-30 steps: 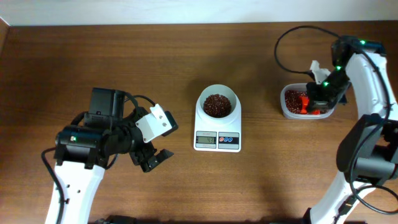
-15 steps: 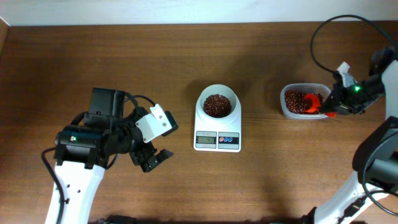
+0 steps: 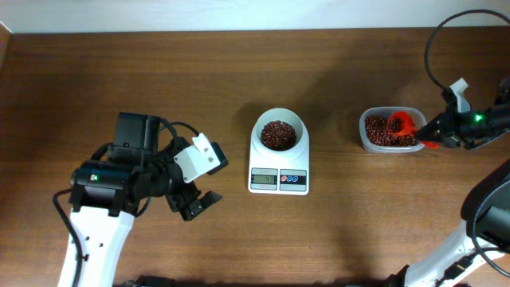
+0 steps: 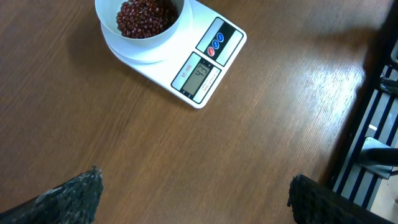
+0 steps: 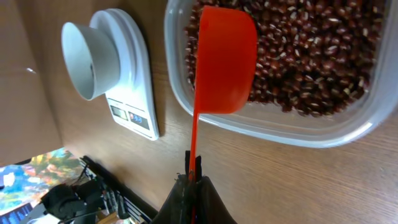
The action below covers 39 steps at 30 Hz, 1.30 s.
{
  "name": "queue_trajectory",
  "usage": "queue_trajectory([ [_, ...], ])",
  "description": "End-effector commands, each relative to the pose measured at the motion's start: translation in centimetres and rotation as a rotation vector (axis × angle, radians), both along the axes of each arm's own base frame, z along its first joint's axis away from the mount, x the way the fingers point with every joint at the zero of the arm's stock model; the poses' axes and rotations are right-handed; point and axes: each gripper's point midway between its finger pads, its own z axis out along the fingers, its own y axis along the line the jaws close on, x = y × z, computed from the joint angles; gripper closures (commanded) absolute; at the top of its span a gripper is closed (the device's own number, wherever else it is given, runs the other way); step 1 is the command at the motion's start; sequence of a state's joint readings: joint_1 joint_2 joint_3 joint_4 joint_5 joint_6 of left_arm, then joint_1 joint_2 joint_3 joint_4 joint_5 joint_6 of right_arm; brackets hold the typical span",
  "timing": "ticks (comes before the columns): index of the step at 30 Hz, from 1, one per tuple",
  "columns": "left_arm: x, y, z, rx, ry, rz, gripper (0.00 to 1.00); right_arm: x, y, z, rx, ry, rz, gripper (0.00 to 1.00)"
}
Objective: Scoop and weigh 50g on scale
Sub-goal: 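Dip the scoop into the red beans with the right gripper, then carry the filled scoop with the right gripper over the white bowl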
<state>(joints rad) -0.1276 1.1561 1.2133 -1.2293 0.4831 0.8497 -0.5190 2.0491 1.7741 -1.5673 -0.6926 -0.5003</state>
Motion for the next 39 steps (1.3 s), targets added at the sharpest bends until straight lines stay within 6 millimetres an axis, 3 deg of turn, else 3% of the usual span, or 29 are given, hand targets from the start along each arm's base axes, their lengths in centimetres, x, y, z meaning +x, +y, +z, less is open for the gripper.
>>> queue_trajectory([
  [1,0.0,-0.1,-0.1,-0.01,-0.001,-0.016,0.01,0.7,1.4,1.0,0.101,-0.05,-0.011,0.96],
  [5,0.0,-0.1,-0.1,-0.01,-0.001,-0.016,0.01,1.3,2.7,1.6,0.145,-0.075,0.001,0.96],
  [9,0.0,-0.1,-0.1,-0.01,-0.001,-0.016,0.01,2.0,5.5,2.2,0.189,-0.097,0.054,0.96],
  [16,0.0,-0.1,-0.1,-0.01,-0.001,-0.016,0.01,2.9,12.7,2.9,0.243,-0.147,0.22,0.96],
  [23,0.0,-0.1,-0.1,-0.01,-0.001,-0.016,0.01,2.2,19.4,2.9,0.253,-0.172,0.399,0.96],
  [34,0.0,-0.1,-0.1,-0.01,-0.001,-0.016,0.01,1.9,24.3,1.0,0.133,-0.261,0.603,0.96],
  [39,0.0,-0.1,-0.1,-0.01,-0.001,-0.016,0.01,1.0,25.0,0.2,0.003,-0.254,0.688,0.96],
])
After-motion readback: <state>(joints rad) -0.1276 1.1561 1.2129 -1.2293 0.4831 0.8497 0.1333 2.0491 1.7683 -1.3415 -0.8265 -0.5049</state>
